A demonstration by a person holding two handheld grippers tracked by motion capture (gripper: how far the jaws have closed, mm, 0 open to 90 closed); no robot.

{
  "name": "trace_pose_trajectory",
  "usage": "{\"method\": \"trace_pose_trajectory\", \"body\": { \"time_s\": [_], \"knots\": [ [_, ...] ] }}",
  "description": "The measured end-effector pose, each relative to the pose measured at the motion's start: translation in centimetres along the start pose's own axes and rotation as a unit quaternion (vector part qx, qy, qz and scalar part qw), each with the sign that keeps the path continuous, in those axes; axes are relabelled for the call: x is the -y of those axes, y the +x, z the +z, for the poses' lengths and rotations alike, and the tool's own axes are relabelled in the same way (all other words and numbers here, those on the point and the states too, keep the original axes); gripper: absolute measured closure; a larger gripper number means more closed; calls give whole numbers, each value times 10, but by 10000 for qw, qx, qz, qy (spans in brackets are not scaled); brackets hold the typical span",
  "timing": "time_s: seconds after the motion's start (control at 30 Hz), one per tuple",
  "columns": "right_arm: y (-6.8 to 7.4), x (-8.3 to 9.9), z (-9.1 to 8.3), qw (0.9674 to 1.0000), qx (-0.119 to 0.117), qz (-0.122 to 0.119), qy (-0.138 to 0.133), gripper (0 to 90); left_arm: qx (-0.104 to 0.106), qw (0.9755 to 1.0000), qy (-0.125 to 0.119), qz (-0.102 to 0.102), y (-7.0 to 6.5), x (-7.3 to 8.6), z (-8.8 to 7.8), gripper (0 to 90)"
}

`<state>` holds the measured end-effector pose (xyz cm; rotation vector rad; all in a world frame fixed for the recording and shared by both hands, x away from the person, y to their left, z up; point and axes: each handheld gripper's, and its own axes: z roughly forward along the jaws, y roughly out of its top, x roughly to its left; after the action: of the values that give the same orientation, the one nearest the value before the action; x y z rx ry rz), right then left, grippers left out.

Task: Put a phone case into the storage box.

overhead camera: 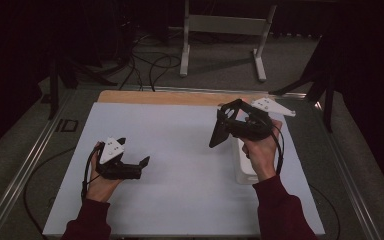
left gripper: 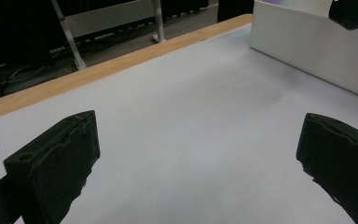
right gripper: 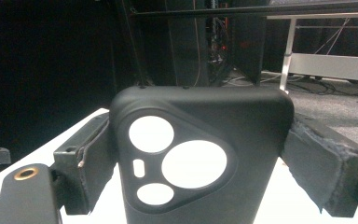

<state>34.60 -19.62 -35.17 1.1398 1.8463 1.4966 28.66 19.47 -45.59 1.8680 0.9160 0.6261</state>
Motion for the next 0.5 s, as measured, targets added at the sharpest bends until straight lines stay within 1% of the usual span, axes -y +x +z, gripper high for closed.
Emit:
{"method": "trace_pose_trajectory", "body": {
  "time_s": [0.07, 0.17, 0.33, 0.4, 0.5],
  "knots": [
    [0, -1, 0, 10000, 3, -7, -10, 141, -5, 10000, -4, 0, 1, 4, -2, 0],
    [-1, -2, -1, 10000, 6, -30, -28, 142, -86, 10000, 12, -11, 3, 11, -6, 0],
    [-4, -3, 1, 10000, 58, 3, -24, 142, -150, 9998, -30, -118, 7, 24, -12, 0],
    [-4, -2, 2, 10000, 71, 1, -18, 142, -145, 9998, -57, -145, 8, 27, -14, 0],
    [-4, -2, 3, 10000, 95, 1, -17, 142, -143, 9998, -67, -121, 9, 32, -17, 0]
  ]
}}
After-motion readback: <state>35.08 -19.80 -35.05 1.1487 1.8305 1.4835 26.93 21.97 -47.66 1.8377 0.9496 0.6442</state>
